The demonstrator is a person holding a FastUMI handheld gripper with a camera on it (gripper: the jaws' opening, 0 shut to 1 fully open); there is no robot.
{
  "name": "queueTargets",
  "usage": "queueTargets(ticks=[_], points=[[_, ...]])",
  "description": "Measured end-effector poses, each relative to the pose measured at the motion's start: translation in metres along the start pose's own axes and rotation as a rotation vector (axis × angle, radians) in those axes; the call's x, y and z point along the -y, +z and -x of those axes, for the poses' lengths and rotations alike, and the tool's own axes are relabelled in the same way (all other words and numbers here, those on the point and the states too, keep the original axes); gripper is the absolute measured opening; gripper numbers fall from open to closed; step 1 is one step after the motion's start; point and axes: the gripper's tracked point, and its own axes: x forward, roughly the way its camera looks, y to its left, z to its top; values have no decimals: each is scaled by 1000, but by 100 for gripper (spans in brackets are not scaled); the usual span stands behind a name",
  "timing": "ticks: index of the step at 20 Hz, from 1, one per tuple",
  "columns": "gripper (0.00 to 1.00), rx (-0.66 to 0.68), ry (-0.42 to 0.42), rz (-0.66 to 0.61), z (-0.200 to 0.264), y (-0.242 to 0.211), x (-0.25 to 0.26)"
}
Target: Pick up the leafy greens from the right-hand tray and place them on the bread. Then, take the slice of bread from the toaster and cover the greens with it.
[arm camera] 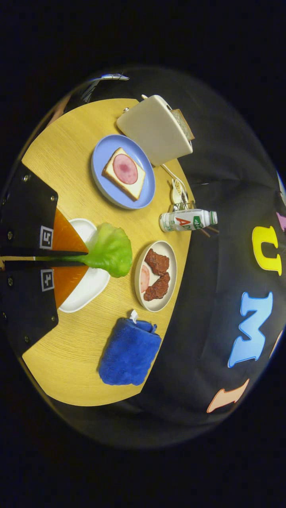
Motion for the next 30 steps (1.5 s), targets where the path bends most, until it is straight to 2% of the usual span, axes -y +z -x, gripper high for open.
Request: queueTargets(ticks=[8,13,17,22,26,27,28,29,30], points=[[4,63,138,72,11,39,-85],[4,46,240,123,-7,47,-145],[4,21,290,149,-22,49,-181],[4,-5,318,168,-38,48,-206],[7,-21,361,122,-45,47,-214],[7,-21,349,120,-48,48,-209],[9,-13,323,143,-48,50,-200],[24,-10,295,167,-54,47,-194],[30,-9,275,183,-54,48,-189]])
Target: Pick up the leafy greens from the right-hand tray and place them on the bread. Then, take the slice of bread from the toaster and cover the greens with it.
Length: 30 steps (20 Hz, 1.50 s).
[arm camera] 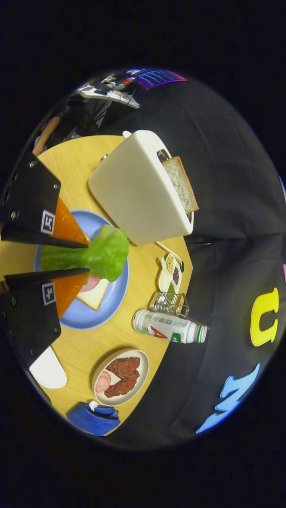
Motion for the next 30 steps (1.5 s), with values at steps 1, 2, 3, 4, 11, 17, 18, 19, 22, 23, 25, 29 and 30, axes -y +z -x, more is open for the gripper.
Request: queueTargets(ticks=[1,2,3,4,11,17,18,19,22,23,25,29,30], points=[[56,-1,-13,13,1,-2,3],[64,2,-28,18,2,-3,7],[67,8,-25,20,2,-3,8],[67,9,-21,14,3,-3,8],[67,92,-30,8,15,9,-4],[67,269,-51,-19,27,41,-47],[67,290,-58,-21,28,46,-54],[67,319,-63,-31,30,50,-61],[67,395,-63,-86,35,65,-80],[66,418,-70,-95,37,70,-85],[67,453,-96,-97,39,78,-94],[66,512,-133,-110,41,95,-121],[67,521,-148,-122,39,100,-126]])
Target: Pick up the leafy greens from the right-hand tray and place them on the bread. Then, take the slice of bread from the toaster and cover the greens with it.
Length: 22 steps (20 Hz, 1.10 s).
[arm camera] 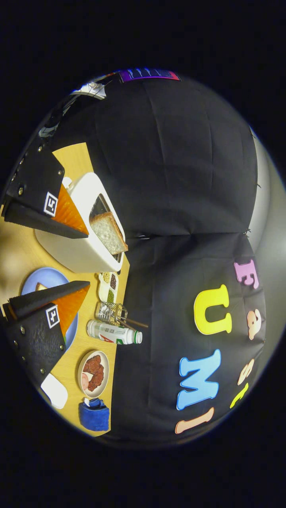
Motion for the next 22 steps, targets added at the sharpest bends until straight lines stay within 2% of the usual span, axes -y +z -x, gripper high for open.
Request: queueTargets(ticks=[5,9,13,16,17,19,21,22], points=[[66,65,-38,19,-11,17,-31],[67,67,-64,45,-34,19,-57],[66,70,-154,68,-52,25,-57],[63,50,-176,48,-65,23,-60],[58,43,-195,50,-67,21,-56],[37,29,-219,52,-70,18,-53],[28,39,-231,59,-73,18,-50],[19,43,-230,52,-71,18,-48]])
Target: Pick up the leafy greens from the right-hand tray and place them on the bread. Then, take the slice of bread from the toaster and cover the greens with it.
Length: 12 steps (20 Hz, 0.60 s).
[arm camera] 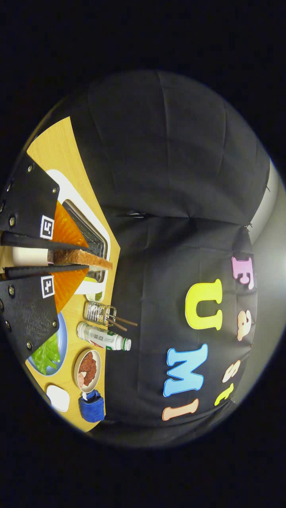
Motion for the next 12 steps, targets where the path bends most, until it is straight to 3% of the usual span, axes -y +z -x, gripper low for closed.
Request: queueTargets(ticks=[5,12], points=[[7,11,31,16,0,0,-2],[6,13,56,28,1,6,-3]])
